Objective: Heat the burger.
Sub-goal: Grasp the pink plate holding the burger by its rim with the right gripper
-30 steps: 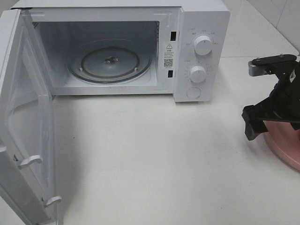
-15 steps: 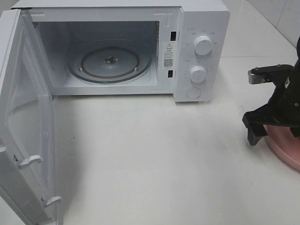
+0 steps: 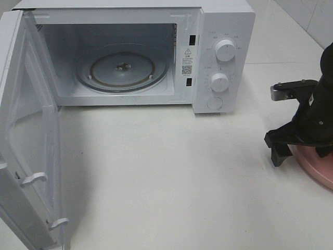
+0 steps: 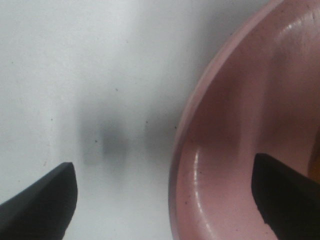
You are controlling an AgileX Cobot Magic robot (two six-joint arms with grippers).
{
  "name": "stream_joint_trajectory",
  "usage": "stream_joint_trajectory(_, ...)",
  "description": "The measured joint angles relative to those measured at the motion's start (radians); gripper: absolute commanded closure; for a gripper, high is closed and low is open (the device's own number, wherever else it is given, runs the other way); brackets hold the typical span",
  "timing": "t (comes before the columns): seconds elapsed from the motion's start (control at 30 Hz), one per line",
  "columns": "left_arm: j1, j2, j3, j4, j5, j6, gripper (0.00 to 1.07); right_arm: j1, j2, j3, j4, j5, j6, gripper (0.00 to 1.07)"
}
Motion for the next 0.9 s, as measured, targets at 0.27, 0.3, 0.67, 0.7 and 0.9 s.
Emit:
stream_joint_trajectory(0.27, 0.000, 0.000, 0.000, 0.000, 0.000, 0.000, 0.07, 0.000, 0.048, 0.000, 0.003, -0.002, 0.000, 0.21)
stream_joint_trajectory(0.3, 0.000, 0.000, 0.000, 0.000, 0.000, 0.000, 0.07, 0.000, 0.049, 0.000, 0.004, -0.003, 0.000, 0.24)
stream_joint_trajectory(0.67, 0.000, 0.000, 0.000, 0.000, 0.000, 0.000, 0.07, 0.000, 0.049, 0.000, -0.006, -0.002, 0.000, 0.71)
stream_joint_trajectory(0.7, 0.000, 0.000, 0.000, 0.000, 0.000, 0.000, 0.07, 0.000, 0.049, 0.000, -0.006, -0.002, 0.000, 0.71)
stream_joint_trajectory(0.9, 0.000, 0.000, 0.000, 0.000, 0.000, 0.000, 0.07, 0.000, 0.048, 0.000, -0.061, -0.009, 0.001, 1.07)
